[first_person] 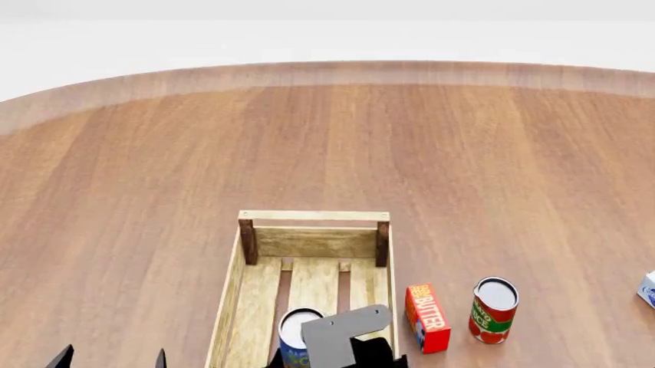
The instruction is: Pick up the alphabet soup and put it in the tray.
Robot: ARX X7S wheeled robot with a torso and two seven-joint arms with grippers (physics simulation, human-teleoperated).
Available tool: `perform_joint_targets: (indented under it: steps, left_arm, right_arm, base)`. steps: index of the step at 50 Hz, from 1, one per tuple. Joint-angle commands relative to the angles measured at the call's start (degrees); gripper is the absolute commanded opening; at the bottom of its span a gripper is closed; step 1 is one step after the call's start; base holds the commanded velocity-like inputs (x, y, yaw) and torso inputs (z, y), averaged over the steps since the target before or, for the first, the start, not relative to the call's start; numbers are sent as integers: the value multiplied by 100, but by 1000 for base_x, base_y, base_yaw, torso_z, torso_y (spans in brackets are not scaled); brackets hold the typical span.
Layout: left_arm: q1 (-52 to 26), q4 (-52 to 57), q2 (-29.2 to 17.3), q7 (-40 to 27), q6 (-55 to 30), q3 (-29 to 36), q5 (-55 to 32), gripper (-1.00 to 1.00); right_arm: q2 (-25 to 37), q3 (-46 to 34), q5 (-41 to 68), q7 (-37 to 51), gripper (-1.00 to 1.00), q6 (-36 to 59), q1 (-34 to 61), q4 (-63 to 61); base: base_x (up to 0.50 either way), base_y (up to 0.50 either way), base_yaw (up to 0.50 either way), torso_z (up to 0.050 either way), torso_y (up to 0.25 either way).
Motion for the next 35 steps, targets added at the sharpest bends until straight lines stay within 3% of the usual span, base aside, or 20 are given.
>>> perform_joint_targets:
  steps: [1, 11, 20, 35]
  left_arm:
    - [-18, 1, -11, -14, -9, 19, -18, 100]
    - [3, 11, -32, -33, 17, 30, -19, 100]
    - [-30, -28, -24, -45, 30, 52, -12, 100]
    - [-14, -13, -51, -67, 30, 71, -33, 100]
  right_arm:
    - [-2, -171, 96, 8, 100, -50, -96, -19]
    - [58, -169, 61, 115, 100, -198, -91, -248]
    - [954, -297, -60, 1047, 100, -102, -109, -2144]
    - [1919, -420, -336, 2078, 100, -67, 34, -4236]
  base:
    - [0, 0, 0, 0, 0]
    - [0, 0, 0, 0, 0]
    - [0, 0, 0, 0, 0]
    - [0, 0, 0, 0, 0]
